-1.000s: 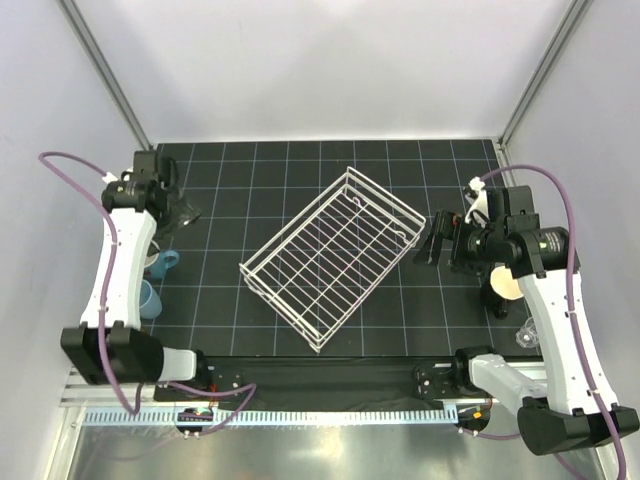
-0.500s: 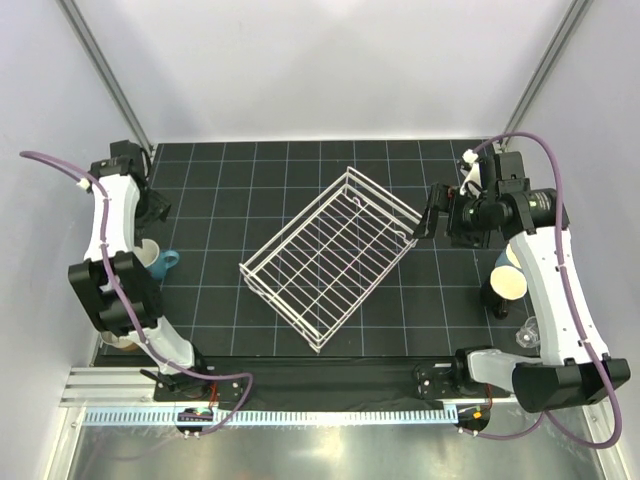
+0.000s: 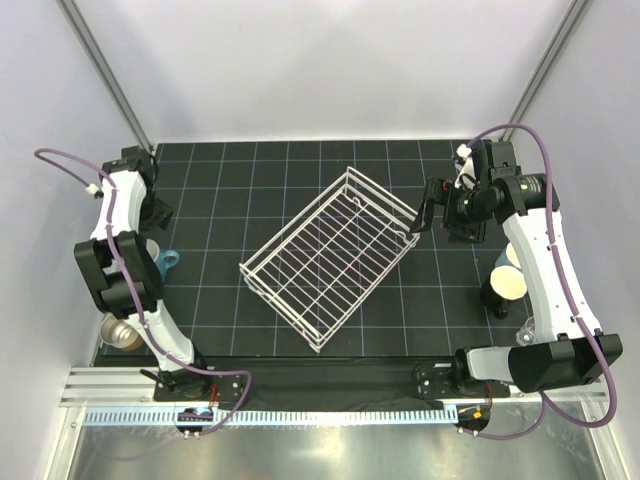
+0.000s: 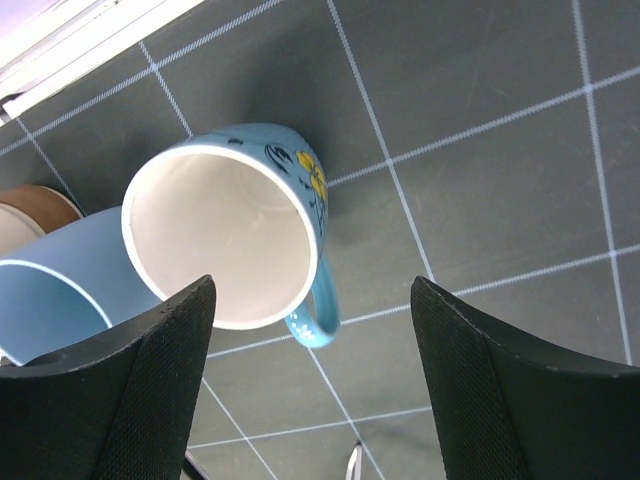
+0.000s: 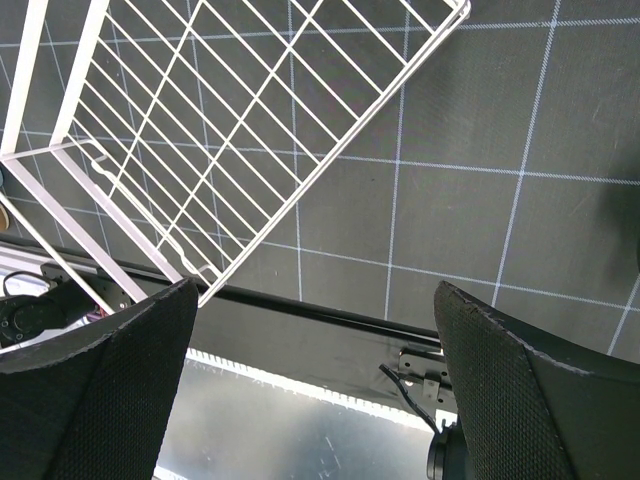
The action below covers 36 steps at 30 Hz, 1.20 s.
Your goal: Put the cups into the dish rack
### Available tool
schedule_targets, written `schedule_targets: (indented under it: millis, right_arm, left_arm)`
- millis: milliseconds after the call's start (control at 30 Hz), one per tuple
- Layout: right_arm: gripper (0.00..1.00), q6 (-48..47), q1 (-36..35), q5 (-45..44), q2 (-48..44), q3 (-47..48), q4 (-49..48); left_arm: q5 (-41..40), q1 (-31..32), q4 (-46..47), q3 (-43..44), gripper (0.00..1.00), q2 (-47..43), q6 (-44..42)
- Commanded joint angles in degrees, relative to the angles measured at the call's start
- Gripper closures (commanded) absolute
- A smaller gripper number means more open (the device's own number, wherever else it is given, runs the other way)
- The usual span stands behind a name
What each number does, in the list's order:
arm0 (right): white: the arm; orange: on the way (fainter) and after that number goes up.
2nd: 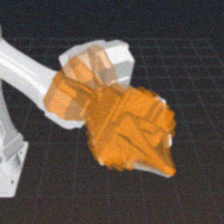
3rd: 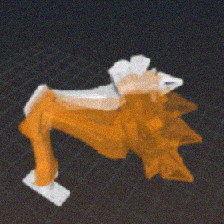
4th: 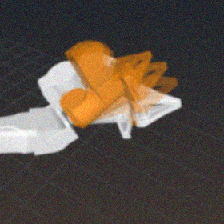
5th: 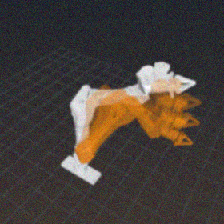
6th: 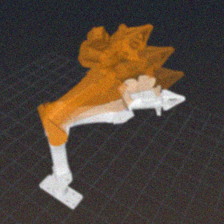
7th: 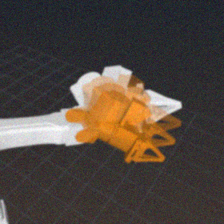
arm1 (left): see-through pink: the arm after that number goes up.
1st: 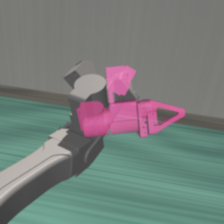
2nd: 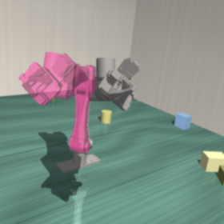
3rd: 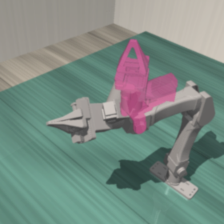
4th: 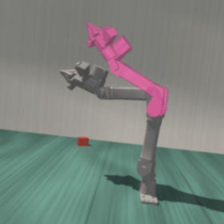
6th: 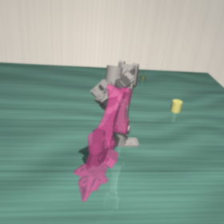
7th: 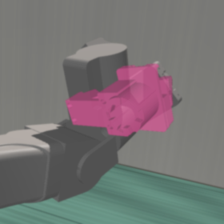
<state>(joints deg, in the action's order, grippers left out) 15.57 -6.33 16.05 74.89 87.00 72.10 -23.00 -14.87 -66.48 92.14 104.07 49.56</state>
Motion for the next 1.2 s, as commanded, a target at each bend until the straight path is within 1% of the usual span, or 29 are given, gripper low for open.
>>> schedule_targets:
  millis: [0, 67, 100, 167, 433, 467, 533, 567, 633, 733, 900, 1000, 1033, 1100, 1167]
  right_arm:
    - [0.0, 0.2, -0.3, 0.3, -0.4, 2.6, 0.2]
    - [0.0, 0.2, -0.3, 0.3, -0.2, 2.6, 0.2]
    - [0.0, 0.2, -0.2, 0.4, -0.2, 2.7, 0.1]
    - [0.0, 0.4, -0.3, -0.1, -0.1, 2.7, 0.1]
    - [0.0, 1.3, -0.3, -2.2, -1.6, 1.8, 0.4]
    - [0.0, 1.3, -0.3, -2.3, -1.9, 1.5, 0.4]
    - [0.0, 1.7, -0.3, -2.9, -3.3, 0.5, -0.4]
    - [0.0, 1.7, -0.3, -3.0, -4.0, 0.2, -0.8]
    - [0.0, 1.7, -0.3, -3.2, -5.5, -0.4, -1.5]
    - [0.0, 1.7, -0.4, -3.7, -6.6, -0.7, -1.2]
    - [0.0, 1.9, -0.3, -2.3, -8.3, -2.4, -2.5]
    - [0.0, 1.9, -0.3, -0.7, -8.7, -2.9, -2.7]
    - [0.0, 1.8, -0.3, -0.2, -8.9, -2.8, -2.7]
    - [0.0, 2.0, -0.3, -0.1, -9.3, -2.6, -2.5]
    - [0.0, 2.2, -0.3, -0.1, -10.5, -2.7, -2.3]
  left_arm:
    - [-2.4, -1.0, 1.6, 2.3, 0.24, 1.2, 0.9]
    - [-2.5, -1.7, 2.1, 2.2, 0.25, 1.9, 1.1]
    - [-2.1, -2.1, 2.3, 2.0, 0.28, 2.6, 1.1]
    - [-1.3, -2.4, 2.9, 2.2, 0.31, 3.3, 1.1]
    - [-2.4, -2.5, 4.5, 2.0, 0.37, 6.9, 0.7]
    - [-2.3, -2.6, 4.3, 1.9, 0.41, 7.1, 0.6]
    - [-2.0, -2.4, 4.4, 1.8, 0.44, 7.1, 0.5]
    - [-2.0, -2.4, 4.4, 1.7, 0.48, 6.8, 0.5]
    - [-2.3, -2.4, 4.3, 1.5, 0.51, 6.6, 0.8]
    - [-2.3, -2.5, 4.9, 0.2, 0.59, 5.8, 0.8]
    - [-2.8, -2.6, 6.8, -2.3, 0.66, 4.7, 0.4]
    - [-2.3, -2.5, 7.2, -2.7, 0.78, 4.6, 0.1]
    - [-1.3, -2.5, 7.0, -2.6, 0.9, 4.5, 0.2]
    - [0.0, -2.4, 6.5, -2.6, 1.0, 4.1, 0.6]
    - [0.9, -2.1, 6.8, -3.4, 1.0, 2.4, 1.4]
